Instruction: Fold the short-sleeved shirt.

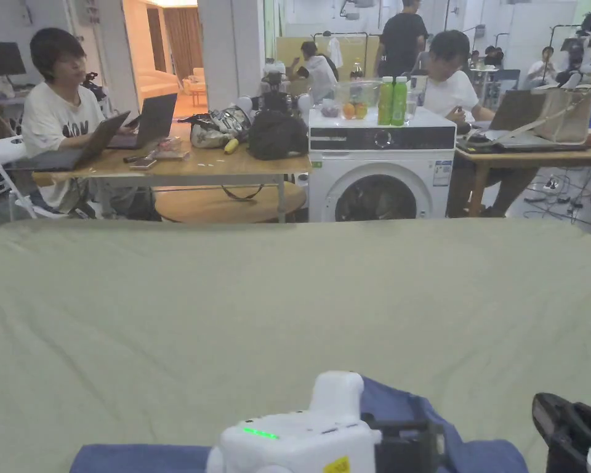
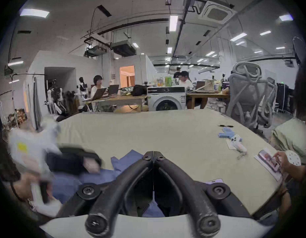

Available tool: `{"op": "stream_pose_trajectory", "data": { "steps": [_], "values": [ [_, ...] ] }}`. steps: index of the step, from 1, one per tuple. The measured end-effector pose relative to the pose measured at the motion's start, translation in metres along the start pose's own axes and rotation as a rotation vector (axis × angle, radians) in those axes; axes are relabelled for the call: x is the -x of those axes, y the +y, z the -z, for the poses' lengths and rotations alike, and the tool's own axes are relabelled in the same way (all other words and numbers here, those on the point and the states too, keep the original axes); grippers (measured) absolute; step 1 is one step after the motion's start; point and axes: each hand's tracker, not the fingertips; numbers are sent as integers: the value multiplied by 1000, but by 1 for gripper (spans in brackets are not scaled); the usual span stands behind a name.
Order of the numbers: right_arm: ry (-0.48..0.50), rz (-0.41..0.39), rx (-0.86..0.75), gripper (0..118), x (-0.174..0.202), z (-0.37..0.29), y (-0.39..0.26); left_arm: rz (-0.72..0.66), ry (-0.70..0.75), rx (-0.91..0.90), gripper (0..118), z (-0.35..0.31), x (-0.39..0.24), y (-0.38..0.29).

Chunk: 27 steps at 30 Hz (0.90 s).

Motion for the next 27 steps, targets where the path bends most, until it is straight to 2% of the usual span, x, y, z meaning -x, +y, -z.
{"op": "stream_pose_trajectory", "data": {
  "steps": [3, 5, 6, 7, 8, 11, 17, 21, 22, 23, 24, 25, 26, 27],
  "values": [
    [34, -7, -2, 0, 14, 14, -1, 90, 177, -197, 85, -67, 16, 30],
    [69, -13, 7, 0, 25, 24, 0, 224, 383, -290, 83, -106, 21, 38],
    [80, -12, 10, 0, 30, 27, 0, 269, 483, -320, 61, -121, 24, 39],
    [97, -15, 16, 0, 34, 30, -1, 289, 551, -334, 28, -134, 27, 37],
    [106, -22, 21, 0, 38, 32, -2, 293, 574, -358, 0, -146, 30, 36],
    [116, -43, 31, 0, 47, 39, -7, 305, 652, -383, 0, -180, 34, 33],
    [131, -41, 58, 0, 56, 48, -14, 243, 640, -314, 0, -210, 55, 31],
    [152, -59, 64, 0, 57, 46, -15, 78, 579, -183, 0, -206, 95, 32],
    [156, -64, 66, 0, 57, 45, -15, 46, 603, -129, 9, -200, 108, 32],
    [157, -64, 67, 0, 55, 43, -16, 14, 626, -82, 28, -191, 124, 29],
    [159, -62, 71, 0, 53, 42, -17, -2, 643, -14, 59, -182, 138, 28],
    [161, -59, 76, 0, 50, 41, -18, -20, 651, 53, 76, -170, 153, 27],
    [160, -57, 79, 0, 47, 40, -20, -52, 637, 118, 81, -160, 168, 23],
    [156, -56, 81, 0, 45, 37, -21, -67, 629, 148, 81, -150, 181, 20]
  ]
}}
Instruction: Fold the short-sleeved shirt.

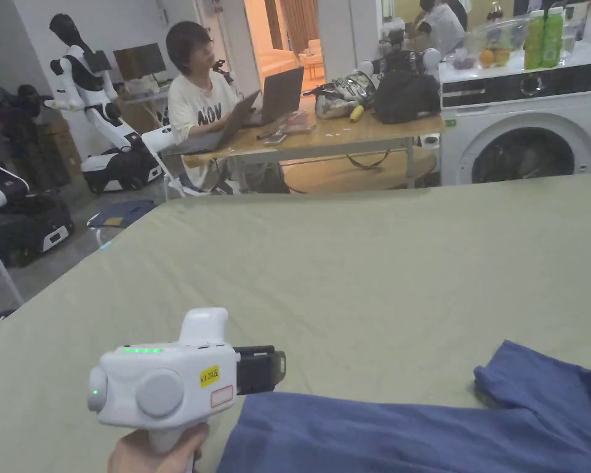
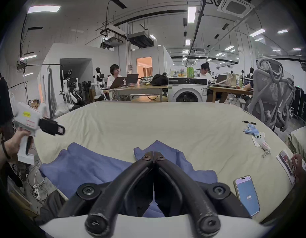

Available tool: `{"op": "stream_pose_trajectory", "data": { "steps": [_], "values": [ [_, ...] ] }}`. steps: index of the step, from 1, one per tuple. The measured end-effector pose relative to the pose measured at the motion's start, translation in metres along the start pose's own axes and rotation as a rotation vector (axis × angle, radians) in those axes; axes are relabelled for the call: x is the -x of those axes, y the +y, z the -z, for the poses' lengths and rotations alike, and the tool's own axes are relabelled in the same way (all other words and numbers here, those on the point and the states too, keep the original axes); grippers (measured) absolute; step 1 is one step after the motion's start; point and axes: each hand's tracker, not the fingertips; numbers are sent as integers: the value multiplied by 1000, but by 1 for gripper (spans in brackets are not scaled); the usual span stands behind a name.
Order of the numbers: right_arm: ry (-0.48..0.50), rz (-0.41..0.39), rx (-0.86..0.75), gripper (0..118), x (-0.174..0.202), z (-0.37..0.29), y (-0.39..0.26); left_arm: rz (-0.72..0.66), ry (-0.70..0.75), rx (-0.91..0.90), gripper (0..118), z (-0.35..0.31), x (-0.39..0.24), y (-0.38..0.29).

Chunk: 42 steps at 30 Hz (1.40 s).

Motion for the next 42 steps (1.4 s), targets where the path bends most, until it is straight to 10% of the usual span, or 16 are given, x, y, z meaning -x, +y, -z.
{"op": "stream_pose_trajectory", "data": {
  "steps": [5, 12, 17, 21, 26, 29, 33, 42],
  "values": [
    [-50, 18, 29, 0, -19, -9, -12, -81, 25, 197, 80, 73, 24, -12],
    [-171, 53, 80, 0, -53, -30, -28, -62, 61, 219, 8, 106, 28, -24],
    [-270, 219, 132, 2, -79, -46, -41, -30, 59, 235, 2, 111, 19, -26],
    [-254, 331, 249, 67, -88, -44, -63, -31, 63, 256, 2, 109, 14, -27],
    [-176, 549, 308, 66, -92, -26, -88, -33, 59, 248, 2, 103, 10, -30],
    [-181, 571, 327, 7, -97, -6, -97, -54, 49, 238, 2, 99, 13, -33],
    [-112, 739, 339, 4, -106, 4, -113, -175, 11, 217, 2, 94, 23, -34],
    [-58, 579, 179, 2, -107, -24, -49, -225, -91, -202, 1, -26, 15, -2]
  ]
}}
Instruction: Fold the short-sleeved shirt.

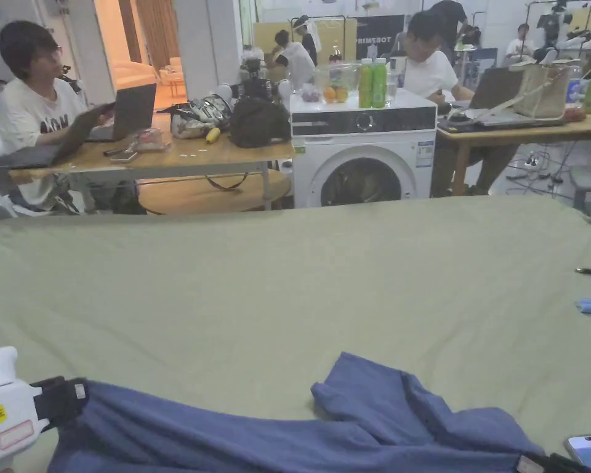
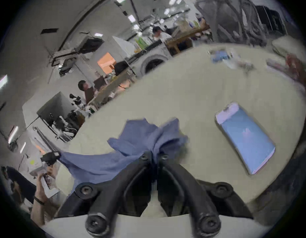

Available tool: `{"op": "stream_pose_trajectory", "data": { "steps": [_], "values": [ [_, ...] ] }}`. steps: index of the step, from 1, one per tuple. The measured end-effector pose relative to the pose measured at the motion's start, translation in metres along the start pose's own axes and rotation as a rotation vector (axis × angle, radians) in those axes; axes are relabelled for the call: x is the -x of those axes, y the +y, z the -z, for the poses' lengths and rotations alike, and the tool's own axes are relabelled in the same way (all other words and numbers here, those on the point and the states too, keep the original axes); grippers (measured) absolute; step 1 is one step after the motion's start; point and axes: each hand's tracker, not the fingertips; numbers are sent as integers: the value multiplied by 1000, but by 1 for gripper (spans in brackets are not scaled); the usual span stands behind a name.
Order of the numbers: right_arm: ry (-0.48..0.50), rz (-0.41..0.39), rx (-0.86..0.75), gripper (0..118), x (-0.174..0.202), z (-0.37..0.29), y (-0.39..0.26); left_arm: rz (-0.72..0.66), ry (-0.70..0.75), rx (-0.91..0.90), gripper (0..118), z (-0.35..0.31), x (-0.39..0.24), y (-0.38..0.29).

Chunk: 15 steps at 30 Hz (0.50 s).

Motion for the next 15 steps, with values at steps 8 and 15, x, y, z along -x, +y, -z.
{"op": "stream_pose_trajectory", "data": {
  "steps": [8, 15],
  "values": [
    [80, -282, -241, 1, 89, -25, 98, 222, -16, -364, 1, -119, -54, 89],
    [41, -386, -367, 1, 141, -17, 193, 249, 23, -474, 1, -119, -70, 152]
  ]
}}
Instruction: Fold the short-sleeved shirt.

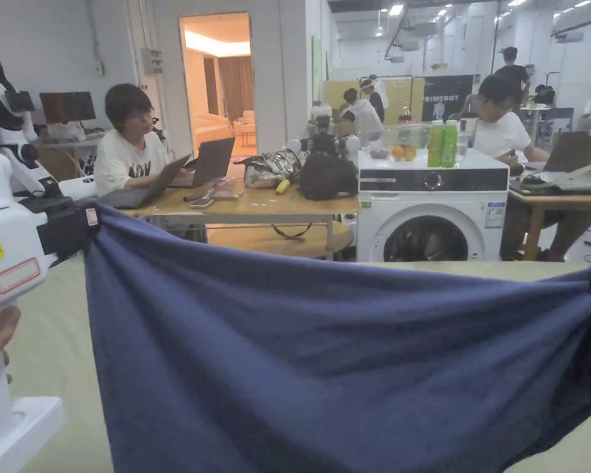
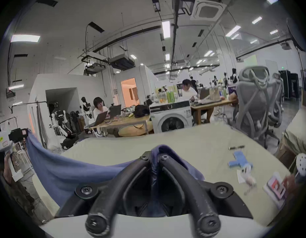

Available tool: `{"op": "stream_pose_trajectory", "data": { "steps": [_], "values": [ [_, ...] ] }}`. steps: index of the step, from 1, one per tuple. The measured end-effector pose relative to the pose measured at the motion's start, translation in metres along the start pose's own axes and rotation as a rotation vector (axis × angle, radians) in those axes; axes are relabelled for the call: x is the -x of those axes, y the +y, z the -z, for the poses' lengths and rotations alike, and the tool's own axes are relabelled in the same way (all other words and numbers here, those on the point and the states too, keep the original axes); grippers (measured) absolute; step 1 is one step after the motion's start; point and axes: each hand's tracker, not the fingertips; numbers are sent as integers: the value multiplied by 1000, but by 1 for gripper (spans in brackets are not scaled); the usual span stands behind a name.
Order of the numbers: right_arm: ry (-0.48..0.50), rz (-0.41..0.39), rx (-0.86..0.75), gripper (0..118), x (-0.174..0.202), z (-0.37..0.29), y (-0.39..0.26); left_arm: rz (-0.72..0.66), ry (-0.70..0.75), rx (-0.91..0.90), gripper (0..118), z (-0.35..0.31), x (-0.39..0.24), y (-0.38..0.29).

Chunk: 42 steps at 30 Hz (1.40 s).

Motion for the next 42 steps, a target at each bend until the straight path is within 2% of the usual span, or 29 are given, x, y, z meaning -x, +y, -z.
{"op": "stream_pose_trajectory", "data": {
  "steps": [3, 10, 15, 19, 23, 28, 33, 39, 40, 42],
  "values": [
    [-61, -72, -50, 1, 8, 21, 31, -3, 15, -13, 1, 28, 0, 17],
    [-85, -77, -77, 1, 20, 79, 83, 13, 82, -10, 1, 106, -2, 42],
    [-110, -76, -74, 1, 28, 134, 120, -40, 93, 16, 1, 153, 2, 60],
    [-130, -45, -70, 1, 31, 163, 140, 37, 125, 37, 1, 180, 0, 68],
    [-150, -98, -51, 1, 41, 185, 137, 36, 136, 49, 1, 196, 0, 62],
    [-117, -90, -12, 1, 34, 190, 99, -8, 126, 70, 1, 192, 10, 23],
    [-92, -117, 81, 1, 8, 158, 13, -56, 75, 149, 1, 149, 26, -53],
    [-70, -22, 279, 1, -26, 72, -122, -149, -1, 326, 1, 47, 31, -158],
    [-50, -48, 350, 1, -31, 55, -143, -164, -12, 358, 1, 29, 34, -172],
    [-88, -101, 395, 1, -38, 20, -180, -170, -9, 395, 1, -4, 36, -198]
  ]
}}
